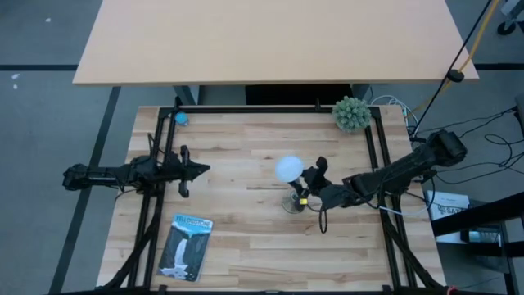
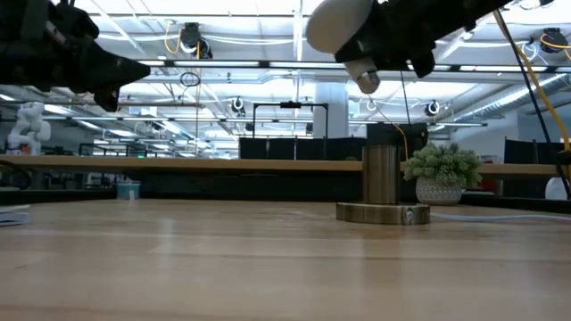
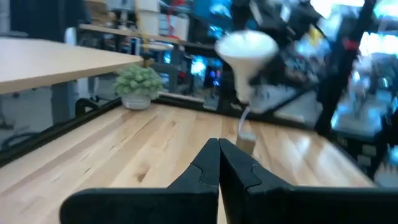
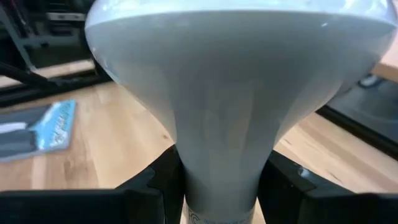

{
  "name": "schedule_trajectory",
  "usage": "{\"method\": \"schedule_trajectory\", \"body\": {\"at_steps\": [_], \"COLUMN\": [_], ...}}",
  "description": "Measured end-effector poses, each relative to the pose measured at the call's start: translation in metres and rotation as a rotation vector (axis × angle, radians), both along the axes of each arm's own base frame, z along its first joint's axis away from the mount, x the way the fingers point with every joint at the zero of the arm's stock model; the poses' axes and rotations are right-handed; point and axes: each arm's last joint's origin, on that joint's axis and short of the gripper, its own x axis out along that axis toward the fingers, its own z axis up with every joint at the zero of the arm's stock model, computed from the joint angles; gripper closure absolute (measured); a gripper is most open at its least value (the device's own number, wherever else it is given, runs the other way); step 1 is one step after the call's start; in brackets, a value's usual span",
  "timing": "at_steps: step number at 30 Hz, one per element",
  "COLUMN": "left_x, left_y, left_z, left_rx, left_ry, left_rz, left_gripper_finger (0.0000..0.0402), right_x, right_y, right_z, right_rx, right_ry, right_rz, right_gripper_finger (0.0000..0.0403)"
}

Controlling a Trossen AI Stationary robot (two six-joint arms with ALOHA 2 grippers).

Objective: Screw lightbulb
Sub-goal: Insert the lightbulb into the bronze lamp socket

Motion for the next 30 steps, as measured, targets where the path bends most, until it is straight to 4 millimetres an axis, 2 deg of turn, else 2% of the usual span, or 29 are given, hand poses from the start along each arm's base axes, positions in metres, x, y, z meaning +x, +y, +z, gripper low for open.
{"method": "schedule_trajectory", "body": {"at_steps": [2, 6, 13, 17, 22, 26, 30], "left_x": [0.000, 0.001, 0.013, 0.033, 0.065, 0.089, 0.107], "left_y": [0.000, 0.000, 0.000, 0.000, -0.001, -0.003, -0.004], "left_z": [0.002, 0.007, 0.049, 0.068, 0.082, 0.082, 0.073], "left_rx": [-0.056, -0.063, -0.030, -0.029, -0.032, -0.039, -0.062], "left_ry": [-0.029, -0.017, 0.064, 0.173, 0.262, 0.284, 0.283], "left_rz": [0.003, -0.001, 0.009, 0.011, -0.031, -0.103, -0.136], "left_gripper_finger": [0.0401, 0.0401, 0.0401, 0.0401, 0.0401, 0.0401, 0.0401], "right_x": [0.007, 0.017, 0.020, 0.017, 0.013, 0.011, 0.007], "right_y": [0.002, 0.008, 0.020, 0.027, 0.039, 0.053, 0.068], "right_z": [-0.003, -0.014, -0.018, -0.014, -0.028, -0.047, -0.065], "right_rx": [-0.004, 0.000, -0.003, -0.047, -0.065, -0.059, -0.051], "right_ry": [-0.033, -0.058, -0.124, -0.138, -0.111, -0.111, -0.131], "right_rz": [0.003, 0.012, -0.027, -0.046, -0.107, -0.144, -0.189], "right_gripper_finger": [0.0255, 0.0255, 0.0255, 0.0255, 0.0255, 0.0255, 0.0255]}}
